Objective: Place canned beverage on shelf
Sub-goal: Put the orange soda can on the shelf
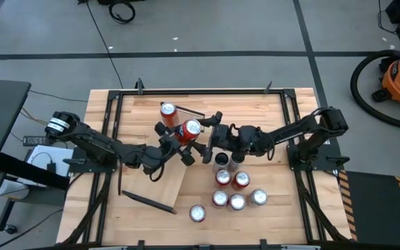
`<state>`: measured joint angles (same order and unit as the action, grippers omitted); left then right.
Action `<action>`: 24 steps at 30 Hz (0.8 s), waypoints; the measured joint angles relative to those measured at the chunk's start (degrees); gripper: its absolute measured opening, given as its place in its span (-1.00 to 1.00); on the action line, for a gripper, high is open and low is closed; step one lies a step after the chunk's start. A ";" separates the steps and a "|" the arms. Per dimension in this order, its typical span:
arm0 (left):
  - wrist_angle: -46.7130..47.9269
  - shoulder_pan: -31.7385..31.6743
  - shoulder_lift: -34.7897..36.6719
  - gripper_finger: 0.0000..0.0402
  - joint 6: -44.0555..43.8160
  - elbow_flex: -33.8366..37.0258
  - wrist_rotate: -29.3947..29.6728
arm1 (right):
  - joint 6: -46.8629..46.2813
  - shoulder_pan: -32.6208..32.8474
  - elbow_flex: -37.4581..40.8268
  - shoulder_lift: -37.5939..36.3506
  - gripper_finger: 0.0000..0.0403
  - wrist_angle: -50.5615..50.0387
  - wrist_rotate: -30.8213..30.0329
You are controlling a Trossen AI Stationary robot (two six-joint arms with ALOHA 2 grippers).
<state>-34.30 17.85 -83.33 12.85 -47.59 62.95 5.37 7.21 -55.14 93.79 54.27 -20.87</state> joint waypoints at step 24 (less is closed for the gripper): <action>0.61 0.28 0.01 0.56 0.93 -0.02 -1.74 | -4.04 -2.52 -0.49 1.52 0.58 2.83 7.25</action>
<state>-33.69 18.13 -83.32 13.78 -47.62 61.21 1.33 4.69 -55.64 95.31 57.10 -13.62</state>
